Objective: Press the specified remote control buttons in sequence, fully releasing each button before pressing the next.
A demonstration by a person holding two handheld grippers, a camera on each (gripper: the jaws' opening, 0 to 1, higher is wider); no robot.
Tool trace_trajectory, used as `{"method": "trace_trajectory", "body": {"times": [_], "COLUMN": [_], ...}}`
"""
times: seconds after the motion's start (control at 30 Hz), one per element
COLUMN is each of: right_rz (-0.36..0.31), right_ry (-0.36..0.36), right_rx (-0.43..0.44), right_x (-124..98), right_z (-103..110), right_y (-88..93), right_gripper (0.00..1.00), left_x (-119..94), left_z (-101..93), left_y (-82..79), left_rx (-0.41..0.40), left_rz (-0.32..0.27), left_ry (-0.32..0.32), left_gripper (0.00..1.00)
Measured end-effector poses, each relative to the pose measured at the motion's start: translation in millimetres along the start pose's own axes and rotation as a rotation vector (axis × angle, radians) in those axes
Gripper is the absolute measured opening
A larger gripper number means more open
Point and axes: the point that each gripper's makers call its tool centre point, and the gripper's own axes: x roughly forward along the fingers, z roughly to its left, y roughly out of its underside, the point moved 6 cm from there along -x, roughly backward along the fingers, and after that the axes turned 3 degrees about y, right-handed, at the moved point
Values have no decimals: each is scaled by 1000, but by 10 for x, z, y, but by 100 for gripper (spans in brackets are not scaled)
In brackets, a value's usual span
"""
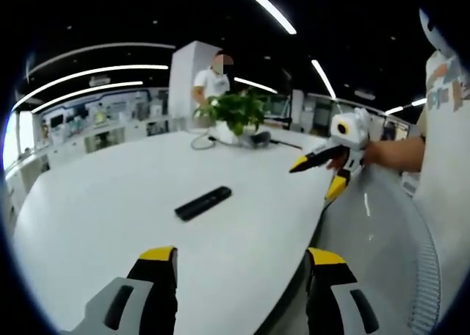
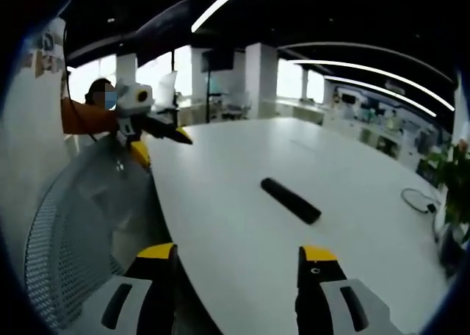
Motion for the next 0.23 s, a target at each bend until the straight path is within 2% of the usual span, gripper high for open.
{"method": "trace_trajectory", "body": {"times": [0.23], "right_rz": [3], "right_ry": [1], "right_rx": [-1], "right_x": [-3], "right_z": [3], "right_y": [7], "right_gripper": [64], "left_x": [5], "left_z": [-8], "left_y": [2], "left_rx": [2], "left_rz": [-1], "left_ry": [2], "left_gripper": [72]}}
